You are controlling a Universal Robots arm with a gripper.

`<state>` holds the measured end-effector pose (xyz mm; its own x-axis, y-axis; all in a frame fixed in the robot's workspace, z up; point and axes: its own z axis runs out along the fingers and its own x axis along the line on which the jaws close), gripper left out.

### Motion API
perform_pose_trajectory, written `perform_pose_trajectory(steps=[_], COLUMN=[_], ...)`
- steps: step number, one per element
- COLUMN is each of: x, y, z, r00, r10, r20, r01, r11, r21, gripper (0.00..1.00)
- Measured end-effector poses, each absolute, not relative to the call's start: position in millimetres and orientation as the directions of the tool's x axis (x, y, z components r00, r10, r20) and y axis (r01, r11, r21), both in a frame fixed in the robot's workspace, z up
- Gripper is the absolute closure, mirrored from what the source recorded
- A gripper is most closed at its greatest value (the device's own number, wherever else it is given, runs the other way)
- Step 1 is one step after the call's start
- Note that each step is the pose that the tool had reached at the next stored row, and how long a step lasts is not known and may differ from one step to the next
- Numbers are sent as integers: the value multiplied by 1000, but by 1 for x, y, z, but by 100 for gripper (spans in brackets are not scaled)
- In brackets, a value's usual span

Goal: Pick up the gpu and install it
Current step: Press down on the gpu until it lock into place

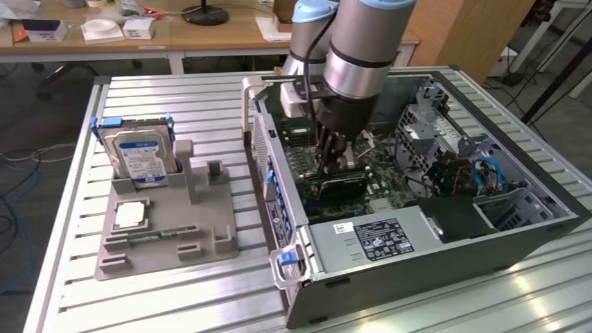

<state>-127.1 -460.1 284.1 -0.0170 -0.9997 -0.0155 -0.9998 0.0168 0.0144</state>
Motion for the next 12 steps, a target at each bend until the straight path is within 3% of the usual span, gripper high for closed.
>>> perform_pose_trajectory(steps=[12], x=[-166], y=[-460], z=[300], r00=[-17], r10=[-1000], r20=[-17], r01=[-1000], r11=[17], r21=[14], gripper=[89])
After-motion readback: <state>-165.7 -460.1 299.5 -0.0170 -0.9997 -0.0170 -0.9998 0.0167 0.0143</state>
